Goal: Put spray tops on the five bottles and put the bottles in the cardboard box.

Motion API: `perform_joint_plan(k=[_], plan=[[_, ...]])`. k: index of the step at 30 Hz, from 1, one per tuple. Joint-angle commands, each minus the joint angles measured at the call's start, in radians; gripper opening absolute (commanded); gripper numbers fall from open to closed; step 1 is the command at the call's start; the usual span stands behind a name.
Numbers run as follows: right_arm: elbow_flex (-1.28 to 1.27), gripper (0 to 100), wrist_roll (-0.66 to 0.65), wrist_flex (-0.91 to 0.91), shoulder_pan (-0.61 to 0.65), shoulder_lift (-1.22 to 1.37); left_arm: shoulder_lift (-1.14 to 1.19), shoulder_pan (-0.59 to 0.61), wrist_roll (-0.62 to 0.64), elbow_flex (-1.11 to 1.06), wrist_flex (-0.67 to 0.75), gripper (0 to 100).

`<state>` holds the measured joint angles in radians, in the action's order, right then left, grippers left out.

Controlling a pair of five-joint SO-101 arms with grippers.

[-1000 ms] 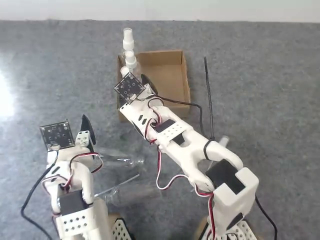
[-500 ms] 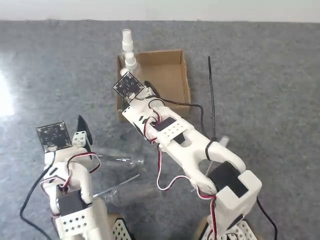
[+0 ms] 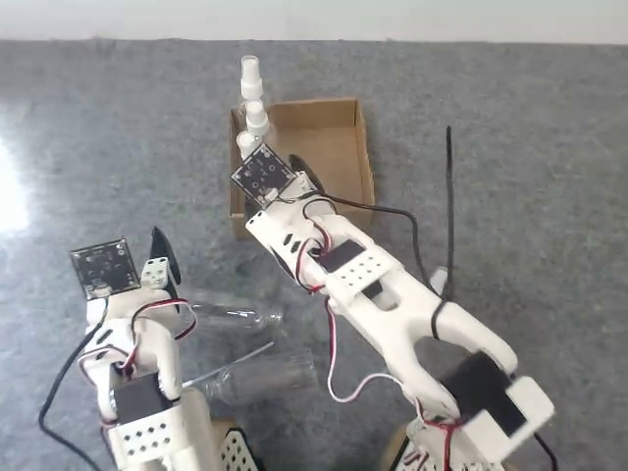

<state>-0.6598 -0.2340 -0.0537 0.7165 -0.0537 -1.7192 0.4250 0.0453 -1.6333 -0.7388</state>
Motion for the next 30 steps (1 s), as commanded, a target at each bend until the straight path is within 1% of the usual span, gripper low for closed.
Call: perform_joint_plan(k=[1,3,6,12,16,19,26,30], plan=[[-0.012,27.8,0.000,-0.007,0.002,-0.127,-0.018,0.002,-0.006,0.010,0.031,15],[-0.025,27.8,0.000,-0.016,0.002,-0.156,-0.018,0.002,-0.006,0.010,0.031,15],[-0.023,27.5,0.000,-0.082,0.002,-0.197,-0.018,0.003,-0.006,0.010,0.031,15],[-0.025,17.3,0.002,-0.140,0.002,-0.269,-0.018,0.003,-0.006,0.010,0.031,15],[-0.029,14.3,0.000,-0.143,0.002,-0.300,-0.018,0.003,-0.006,0.010,0.031,15],[-0.025,12.5,0.000,-0.185,0.002,-0.314,-0.018,0.003,-0.006,0.010,0.031,15],[-0.023,2.2,-0.002,-0.236,0.008,-0.383,-0.018,0.003,-0.006,0.010,0.032,15],[-0.009,0.6,-0.002,-0.298,0.025,-0.437,-0.018,0.003,-0.006,0.010,0.034,15]])
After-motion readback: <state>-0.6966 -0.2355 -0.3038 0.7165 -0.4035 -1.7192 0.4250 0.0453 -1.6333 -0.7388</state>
